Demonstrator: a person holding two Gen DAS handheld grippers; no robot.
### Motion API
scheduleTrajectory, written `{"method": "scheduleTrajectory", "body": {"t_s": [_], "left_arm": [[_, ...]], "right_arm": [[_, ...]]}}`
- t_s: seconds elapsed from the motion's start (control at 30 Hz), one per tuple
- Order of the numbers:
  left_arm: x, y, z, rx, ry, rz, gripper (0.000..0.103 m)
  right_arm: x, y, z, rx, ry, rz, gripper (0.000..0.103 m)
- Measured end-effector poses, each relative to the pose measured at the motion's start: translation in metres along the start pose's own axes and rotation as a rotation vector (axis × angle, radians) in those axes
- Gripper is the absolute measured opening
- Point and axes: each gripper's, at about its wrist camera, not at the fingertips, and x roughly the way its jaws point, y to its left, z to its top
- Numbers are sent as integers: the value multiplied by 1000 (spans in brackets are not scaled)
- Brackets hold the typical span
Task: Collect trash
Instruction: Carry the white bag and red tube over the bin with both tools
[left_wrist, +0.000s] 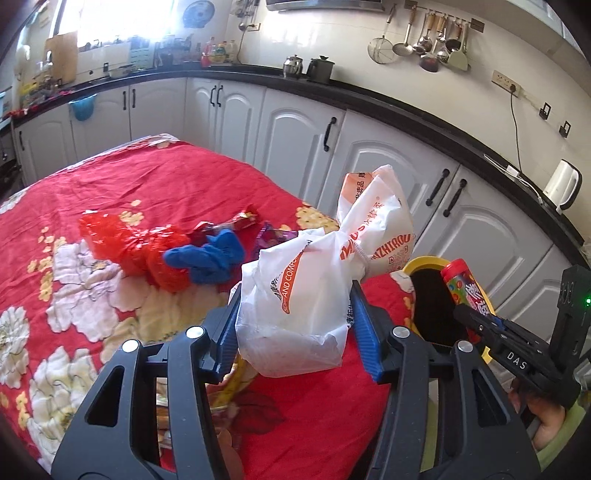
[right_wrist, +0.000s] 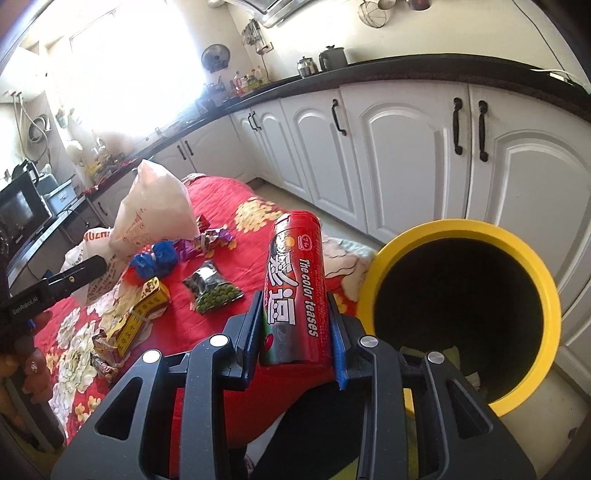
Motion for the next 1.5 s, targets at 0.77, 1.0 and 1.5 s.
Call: {"method": "scheduleTrajectory", "body": {"t_s": [0.77, 1.0, 1.5], "left_arm": [[30, -86, 1, 91, 26, -102, 45], [40, -111, 2, 121, 31, -126, 45], [71, -155, -2, 171, 69, -143, 45]], "right_arm": [[-35, -62, -1, 30, -59, -99, 30], [-45, -84, 1, 58, -80, -135, 30], [-52, -127, 1, 129, -96, -186, 30]]}}
